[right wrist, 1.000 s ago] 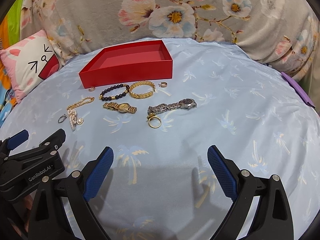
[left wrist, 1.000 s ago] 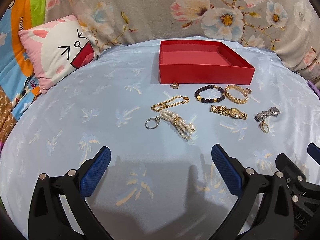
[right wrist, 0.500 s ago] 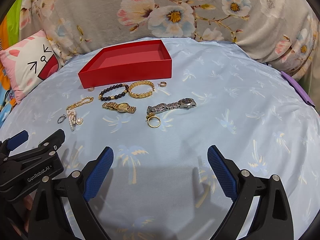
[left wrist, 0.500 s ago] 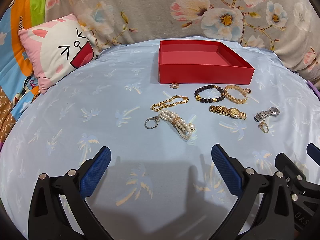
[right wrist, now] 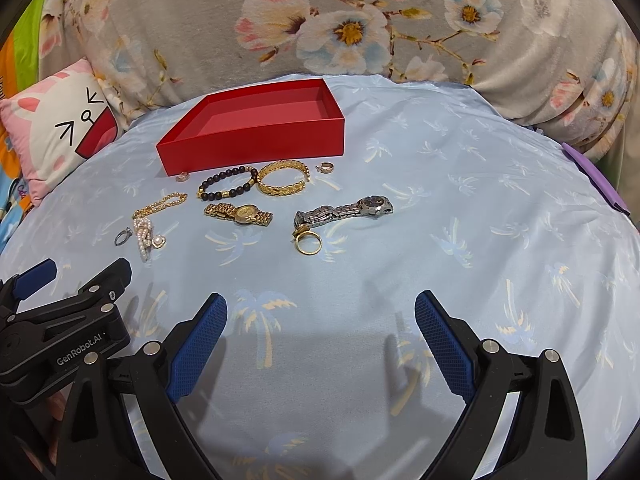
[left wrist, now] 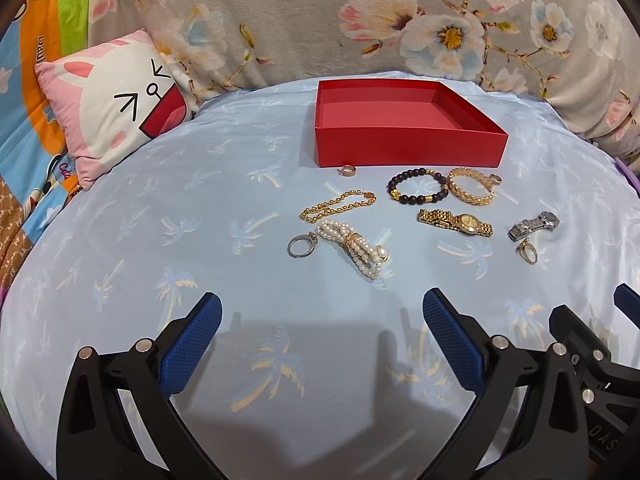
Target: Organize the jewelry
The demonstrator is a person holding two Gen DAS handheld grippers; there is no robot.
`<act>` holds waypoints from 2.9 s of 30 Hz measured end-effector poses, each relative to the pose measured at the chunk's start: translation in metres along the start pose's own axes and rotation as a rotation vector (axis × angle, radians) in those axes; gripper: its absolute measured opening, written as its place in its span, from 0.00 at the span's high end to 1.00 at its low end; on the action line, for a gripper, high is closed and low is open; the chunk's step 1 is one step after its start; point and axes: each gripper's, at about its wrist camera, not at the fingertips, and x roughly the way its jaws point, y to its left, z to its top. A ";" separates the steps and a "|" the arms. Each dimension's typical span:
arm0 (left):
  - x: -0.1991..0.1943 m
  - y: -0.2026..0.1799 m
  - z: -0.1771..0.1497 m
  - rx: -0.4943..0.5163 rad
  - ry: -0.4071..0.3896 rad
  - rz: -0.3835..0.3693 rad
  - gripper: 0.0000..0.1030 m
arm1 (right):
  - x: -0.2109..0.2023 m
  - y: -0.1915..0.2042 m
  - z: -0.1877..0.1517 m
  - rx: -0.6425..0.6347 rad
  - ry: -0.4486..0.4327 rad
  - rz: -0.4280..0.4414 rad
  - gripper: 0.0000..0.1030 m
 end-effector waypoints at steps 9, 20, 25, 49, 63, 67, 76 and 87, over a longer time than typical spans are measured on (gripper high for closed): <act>0.000 0.000 0.000 -0.001 0.001 0.000 0.05 | 0.000 0.001 0.000 0.000 0.001 0.000 0.09; 0.003 0.001 -0.001 -0.030 0.015 -0.010 0.05 | 0.003 -0.001 -0.003 0.013 0.017 0.002 0.09; 0.009 0.021 -0.004 -0.130 0.046 -0.047 0.05 | 0.006 -0.004 -0.003 0.016 0.047 0.008 0.09; 0.059 -0.022 0.035 -0.006 0.149 -0.135 0.47 | 0.016 -0.035 0.020 0.061 0.093 0.019 0.09; 0.038 -0.005 0.046 -0.023 0.073 -0.172 0.95 | 0.022 -0.036 0.040 0.065 0.100 0.044 0.10; 0.026 0.008 0.049 -0.048 0.052 -0.184 1.00 | 0.031 -0.042 0.049 0.094 0.123 0.056 0.18; 0.023 0.024 0.042 -0.065 0.067 -0.204 1.00 | 0.065 -0.063 0.054 0.225 0.223 0.115 0.39; 0.059 -0.008 0.039 0.014 0.122 -0.175 0.59 | 0.059 -0.058 0.056 0.185 0.194 0.091 0.39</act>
